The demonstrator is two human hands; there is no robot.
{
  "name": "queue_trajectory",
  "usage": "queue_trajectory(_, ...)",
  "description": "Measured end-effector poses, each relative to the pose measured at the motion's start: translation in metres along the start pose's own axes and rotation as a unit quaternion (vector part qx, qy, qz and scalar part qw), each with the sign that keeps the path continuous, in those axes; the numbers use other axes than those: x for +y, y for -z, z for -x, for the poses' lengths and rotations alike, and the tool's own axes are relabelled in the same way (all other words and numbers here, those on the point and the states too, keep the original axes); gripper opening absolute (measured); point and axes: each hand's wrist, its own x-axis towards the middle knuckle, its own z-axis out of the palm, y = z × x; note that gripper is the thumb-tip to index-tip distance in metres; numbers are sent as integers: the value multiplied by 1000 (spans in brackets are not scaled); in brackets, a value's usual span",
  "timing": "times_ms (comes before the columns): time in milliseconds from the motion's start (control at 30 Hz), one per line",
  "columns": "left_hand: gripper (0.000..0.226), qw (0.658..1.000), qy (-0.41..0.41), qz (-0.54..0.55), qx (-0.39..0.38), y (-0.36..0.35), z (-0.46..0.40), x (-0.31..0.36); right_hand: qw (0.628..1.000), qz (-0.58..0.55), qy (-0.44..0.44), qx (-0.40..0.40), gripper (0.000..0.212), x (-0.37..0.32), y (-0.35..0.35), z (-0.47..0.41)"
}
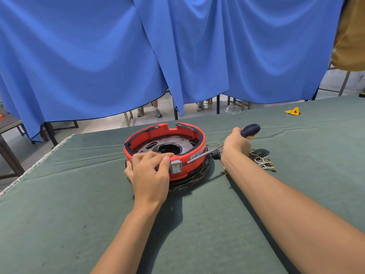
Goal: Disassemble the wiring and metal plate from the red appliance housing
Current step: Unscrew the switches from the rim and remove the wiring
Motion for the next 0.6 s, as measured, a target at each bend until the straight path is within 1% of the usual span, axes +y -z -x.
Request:
queue_trajectory(300,35,1000,-6,-1,-3,0,-1,-1,1000,9,-11,-17,25,-1,-2,4)
queue_trajectory(467,34,999,-32,-21,-16,1,0,-3,999,-30,11,6,28,-12,15,9)
queue_trajectory(600,28,999,-44,-27,-3,2,1,-5,997,-68,36,15,30,-16,31,14)
